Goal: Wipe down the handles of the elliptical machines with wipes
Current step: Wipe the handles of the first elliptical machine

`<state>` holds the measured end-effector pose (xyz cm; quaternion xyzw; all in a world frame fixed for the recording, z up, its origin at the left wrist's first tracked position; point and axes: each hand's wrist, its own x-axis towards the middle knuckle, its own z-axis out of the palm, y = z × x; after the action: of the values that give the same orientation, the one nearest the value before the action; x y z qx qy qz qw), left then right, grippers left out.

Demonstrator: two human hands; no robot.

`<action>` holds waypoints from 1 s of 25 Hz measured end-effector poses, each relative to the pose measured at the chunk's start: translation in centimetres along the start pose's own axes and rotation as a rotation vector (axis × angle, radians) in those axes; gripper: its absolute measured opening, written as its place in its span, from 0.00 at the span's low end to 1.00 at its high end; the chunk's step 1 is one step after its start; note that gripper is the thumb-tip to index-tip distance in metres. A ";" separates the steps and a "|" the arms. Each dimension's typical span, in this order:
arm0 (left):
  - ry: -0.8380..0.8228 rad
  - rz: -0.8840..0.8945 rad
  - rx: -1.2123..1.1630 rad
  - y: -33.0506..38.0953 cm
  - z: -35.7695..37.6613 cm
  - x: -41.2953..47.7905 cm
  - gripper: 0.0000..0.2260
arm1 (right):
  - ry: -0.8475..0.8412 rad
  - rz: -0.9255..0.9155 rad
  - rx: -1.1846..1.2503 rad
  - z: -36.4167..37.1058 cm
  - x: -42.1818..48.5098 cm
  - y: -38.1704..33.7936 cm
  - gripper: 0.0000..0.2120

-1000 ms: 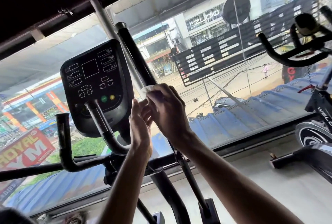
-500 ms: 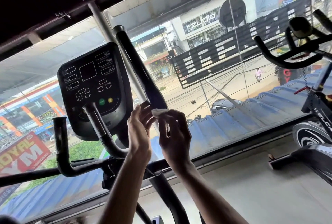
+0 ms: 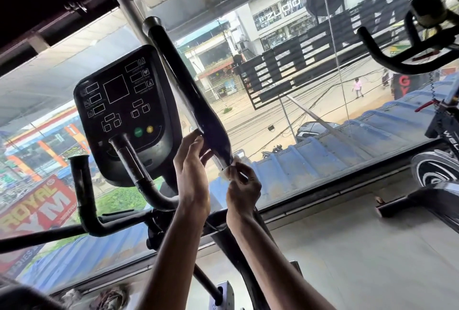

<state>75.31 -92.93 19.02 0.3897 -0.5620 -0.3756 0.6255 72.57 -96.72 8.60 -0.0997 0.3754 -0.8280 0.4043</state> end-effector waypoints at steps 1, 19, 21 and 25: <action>0.002 0.014 0.015 -0.2 0.1 -0.1 0.17 | 0.011 0.058 -0.018 0.0 0.3 0.2 0.04; 0.162 0.188 0.119 -2.5 1.7 -0.2 0.12 | 0.044 0.261 -0.122 -0.4 4.7 3.6 0.04; 0.182 0.207 0.117 -2.8 2.0 -0.2 0.12 | 0.033 0.228 -0.108 -0.6 5.0 3.9 0.05; 0.260 0.217 0.100 -3.3 2.4 0.1 0.10 | -0.036 0.188 -0.121 -0.5 5.6 4.9 0.05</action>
<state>72.83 -94.57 16.23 0.4027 -0.5331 -0.2237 0.7097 71.66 -102.53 4.06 -0.1030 0.4253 -0.7603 0.4801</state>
